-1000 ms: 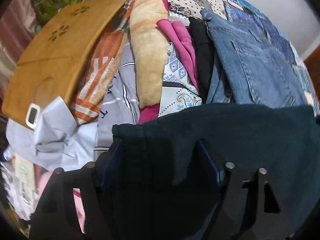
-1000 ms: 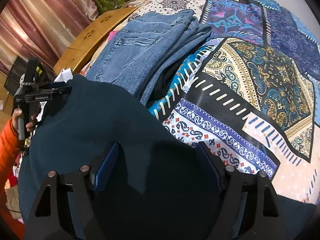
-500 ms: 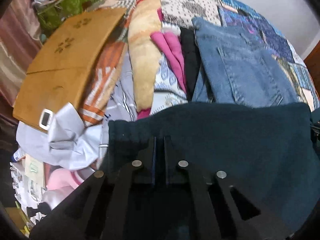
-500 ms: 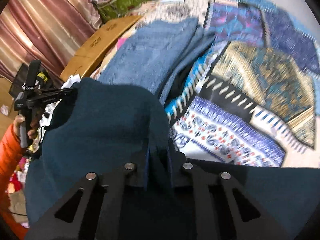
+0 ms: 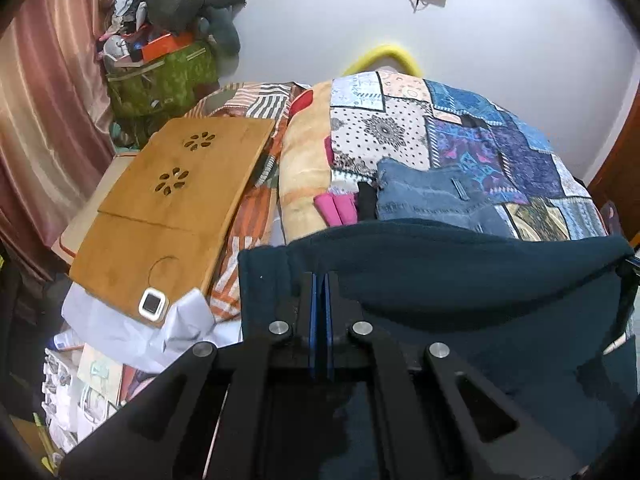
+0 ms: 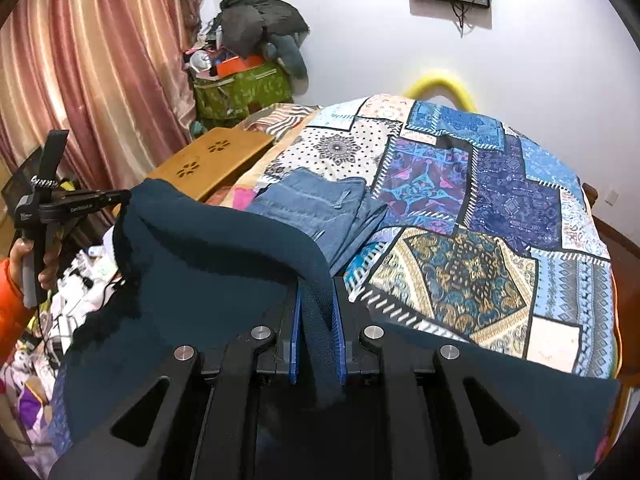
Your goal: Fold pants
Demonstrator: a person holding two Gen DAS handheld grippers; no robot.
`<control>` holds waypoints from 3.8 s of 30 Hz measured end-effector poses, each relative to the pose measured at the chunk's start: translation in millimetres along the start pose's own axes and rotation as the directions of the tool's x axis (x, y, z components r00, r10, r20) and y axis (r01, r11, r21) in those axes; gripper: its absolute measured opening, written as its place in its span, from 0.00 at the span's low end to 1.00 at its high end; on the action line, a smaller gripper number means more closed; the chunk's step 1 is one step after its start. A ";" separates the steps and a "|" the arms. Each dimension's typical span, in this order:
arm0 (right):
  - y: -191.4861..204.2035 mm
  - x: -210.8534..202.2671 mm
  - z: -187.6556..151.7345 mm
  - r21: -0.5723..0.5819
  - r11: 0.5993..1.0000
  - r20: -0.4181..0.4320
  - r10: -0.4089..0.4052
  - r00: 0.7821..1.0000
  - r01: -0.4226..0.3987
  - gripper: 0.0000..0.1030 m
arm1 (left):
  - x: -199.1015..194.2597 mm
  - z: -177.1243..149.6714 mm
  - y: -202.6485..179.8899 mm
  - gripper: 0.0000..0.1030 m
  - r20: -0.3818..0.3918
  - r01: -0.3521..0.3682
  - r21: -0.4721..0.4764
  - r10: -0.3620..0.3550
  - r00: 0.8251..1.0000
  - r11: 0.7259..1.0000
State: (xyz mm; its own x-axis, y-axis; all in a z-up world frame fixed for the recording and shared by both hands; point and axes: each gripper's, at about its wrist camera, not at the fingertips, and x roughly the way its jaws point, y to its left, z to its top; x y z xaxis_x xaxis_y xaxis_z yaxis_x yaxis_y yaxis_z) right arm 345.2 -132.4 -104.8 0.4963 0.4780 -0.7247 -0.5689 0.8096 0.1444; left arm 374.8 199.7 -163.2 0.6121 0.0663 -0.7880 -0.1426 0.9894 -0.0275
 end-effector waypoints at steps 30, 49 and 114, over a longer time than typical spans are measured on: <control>93.5 -52.9 -147.7 -0.046 0.999 -0.047 -0.015 0.999 0.013 0.13 | -74.8 -178.7 18.4 0.51 -0.107 -0.066 -0.063 0.059 0.992 0.996; 49.0 -104.5 -130.3 0.050 0.992 0.055 -0.120 0.991 0.117 0.48 | -27.1 -165.5 44.9 0.81 -0.220 0.101 -0.470 -0.227 0.949 0.877; -237.8 -91.8 -137.2 0.401 0.753 -0.220 -0.473 0.853 0.521 0.62 | 4.8 -70.9 -98.7 0.89 -0.144 -0.014 0.011 0.016 0.989 1.000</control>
State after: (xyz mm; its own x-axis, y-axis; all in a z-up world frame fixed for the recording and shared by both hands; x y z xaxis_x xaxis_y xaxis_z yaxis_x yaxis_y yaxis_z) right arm 345.0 -415.6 -165.0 0.5479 -0.0504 -0.8350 0.0933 0.9956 0.0011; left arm 336.7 93.2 -207.8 0.4914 0.0625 -0.8687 -0.1432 0.9896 -0.0098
